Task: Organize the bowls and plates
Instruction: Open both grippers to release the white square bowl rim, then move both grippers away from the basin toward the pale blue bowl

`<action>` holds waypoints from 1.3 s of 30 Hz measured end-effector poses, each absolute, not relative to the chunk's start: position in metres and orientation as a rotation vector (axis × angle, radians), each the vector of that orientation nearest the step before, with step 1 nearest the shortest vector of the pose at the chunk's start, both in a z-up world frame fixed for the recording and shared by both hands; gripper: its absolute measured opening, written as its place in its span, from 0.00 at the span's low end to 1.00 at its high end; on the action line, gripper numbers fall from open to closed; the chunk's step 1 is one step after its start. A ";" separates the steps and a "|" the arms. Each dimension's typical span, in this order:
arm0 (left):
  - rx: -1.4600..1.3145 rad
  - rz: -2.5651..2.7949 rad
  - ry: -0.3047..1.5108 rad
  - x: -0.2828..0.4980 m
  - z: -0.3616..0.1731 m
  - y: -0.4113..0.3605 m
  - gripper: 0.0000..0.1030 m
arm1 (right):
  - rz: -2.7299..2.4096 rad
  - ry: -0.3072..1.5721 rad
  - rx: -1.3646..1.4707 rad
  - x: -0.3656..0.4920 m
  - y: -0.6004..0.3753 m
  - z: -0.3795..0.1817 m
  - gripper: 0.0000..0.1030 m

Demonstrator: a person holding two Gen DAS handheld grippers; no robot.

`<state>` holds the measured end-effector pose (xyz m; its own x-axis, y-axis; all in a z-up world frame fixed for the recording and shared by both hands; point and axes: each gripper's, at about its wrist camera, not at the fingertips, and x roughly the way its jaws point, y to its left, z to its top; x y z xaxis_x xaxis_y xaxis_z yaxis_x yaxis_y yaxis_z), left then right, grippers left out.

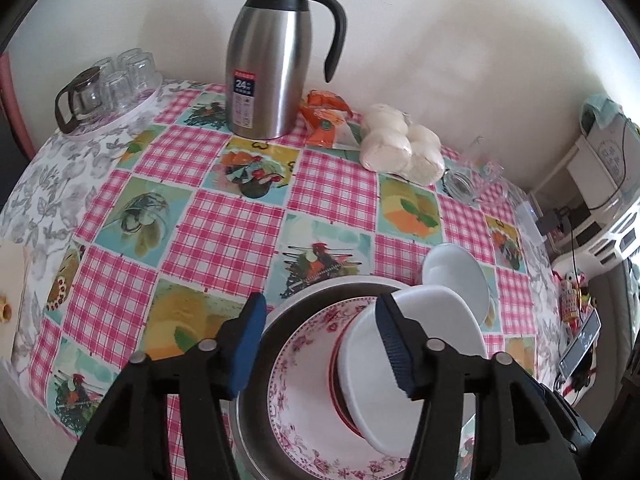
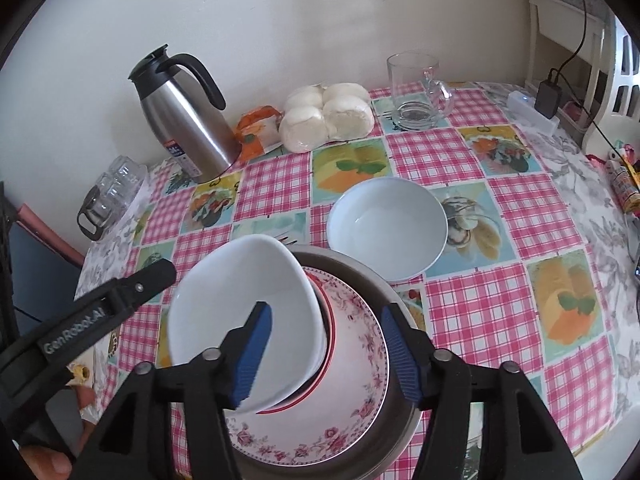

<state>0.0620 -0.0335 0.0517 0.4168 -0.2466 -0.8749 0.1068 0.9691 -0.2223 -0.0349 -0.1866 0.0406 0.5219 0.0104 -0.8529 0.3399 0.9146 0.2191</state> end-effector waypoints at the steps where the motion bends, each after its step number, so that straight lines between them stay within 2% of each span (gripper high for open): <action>1: -0.140 -0.216 1.122 0.063 0.051 -0.033 0.62 | -0.205 1.009 0.379 -0.035 -0.187 0.040 0.66; 8: -0.115 -0.172 1.122 0.063 0.048 -0.031 0.78 | -0.240 1.002 0.337 -0.034 -0.188 0.039 0.79; 14: -0.074 -0.115 1.111 0.064 0.045 -0.028 0.85 | -0.258 1.007 0.346 -0.033 -0.193 0.037 0.86; 23: -0.080 -0.073 1.123 0.067 0.039 -0.020 0.92 | -0.271 1.013 0.361 -0.034 -0.197 0.035 0.89; 27: -0.090 -0.069 1.134 0.067 0.037 -0.020 0.92 | -0.278 1.011 0.367 -0.035 -0.198 0.035 0.98; 39: -0.092 -0.043 1.133 0.068 0.035 -0.018 0.93 | -0.287 1.008 0.387 -0.034 -0.206 0.034 1.00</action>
<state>0.0684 -0.0179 0.0347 0.4236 -0.0806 -0.9023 -0.0124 0.9954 -0.0948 -0.0340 -0.2057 0.0338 0.5061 -0.0551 -0.8607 0.4061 0.8957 0.1814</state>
